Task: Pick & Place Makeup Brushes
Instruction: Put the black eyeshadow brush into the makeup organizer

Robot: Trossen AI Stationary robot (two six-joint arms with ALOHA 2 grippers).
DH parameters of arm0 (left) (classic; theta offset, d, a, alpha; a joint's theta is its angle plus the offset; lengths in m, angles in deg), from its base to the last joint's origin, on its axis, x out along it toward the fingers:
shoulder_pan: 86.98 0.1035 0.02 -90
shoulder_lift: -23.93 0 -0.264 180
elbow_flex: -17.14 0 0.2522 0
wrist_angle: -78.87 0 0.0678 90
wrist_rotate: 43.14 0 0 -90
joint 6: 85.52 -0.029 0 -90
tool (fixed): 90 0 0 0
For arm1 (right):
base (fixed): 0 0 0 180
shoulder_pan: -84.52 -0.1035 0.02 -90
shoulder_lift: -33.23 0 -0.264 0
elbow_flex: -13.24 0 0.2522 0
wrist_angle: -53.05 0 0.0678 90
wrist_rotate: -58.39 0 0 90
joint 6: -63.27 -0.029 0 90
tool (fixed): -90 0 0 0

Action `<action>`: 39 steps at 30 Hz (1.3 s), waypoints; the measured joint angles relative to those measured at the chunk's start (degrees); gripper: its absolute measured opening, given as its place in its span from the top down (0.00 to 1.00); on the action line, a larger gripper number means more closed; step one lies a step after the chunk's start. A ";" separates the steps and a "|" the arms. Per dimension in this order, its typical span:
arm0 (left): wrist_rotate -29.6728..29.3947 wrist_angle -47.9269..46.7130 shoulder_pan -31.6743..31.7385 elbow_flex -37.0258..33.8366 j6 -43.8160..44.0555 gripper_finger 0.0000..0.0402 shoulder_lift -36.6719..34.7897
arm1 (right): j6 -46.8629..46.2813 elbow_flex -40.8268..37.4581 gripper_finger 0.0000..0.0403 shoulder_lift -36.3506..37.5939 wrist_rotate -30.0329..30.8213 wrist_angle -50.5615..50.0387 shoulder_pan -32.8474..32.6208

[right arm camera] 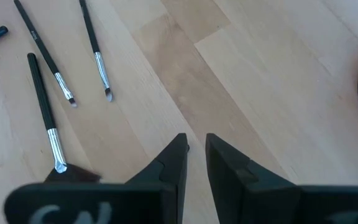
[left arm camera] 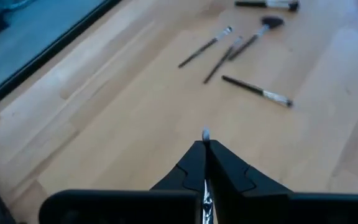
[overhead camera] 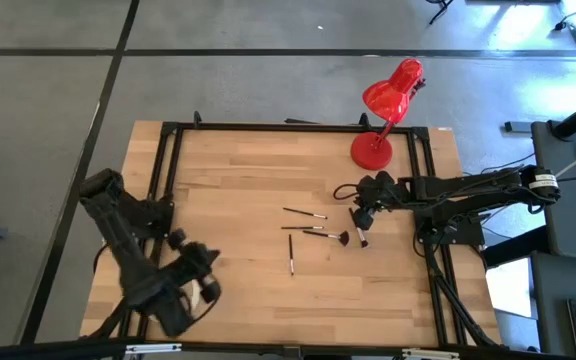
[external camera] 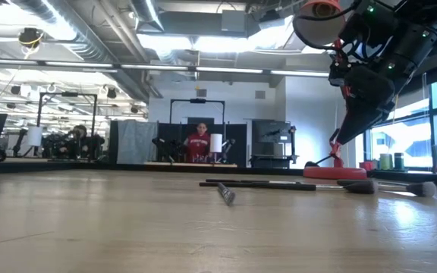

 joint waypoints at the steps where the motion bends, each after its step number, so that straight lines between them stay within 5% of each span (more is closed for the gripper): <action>1: -0.38 -0.32 -1.78 -0.62 0.72 0.98 -0.10 | -0.05 0.00 0.85 0.00 -0.02 0.02 0.00; 7: -2.68 -0.33 -9.01 -5.13 12.56 0.98 0.00 | -0.38 0.00 0.85 0.00 0.00 0.08 0.00; 16: -0.87 -0.11 -18.25 -9.57 15.11 0.98 0.01 | -0.24 0.00 0.85 0.00 0.00 0.41 0.00; 39: 3.06 6.52 -18.96 -14.50 14.94 0.94 0.01 | -0.36 0.00 0.85 0.00 -0.01 0.56 0.00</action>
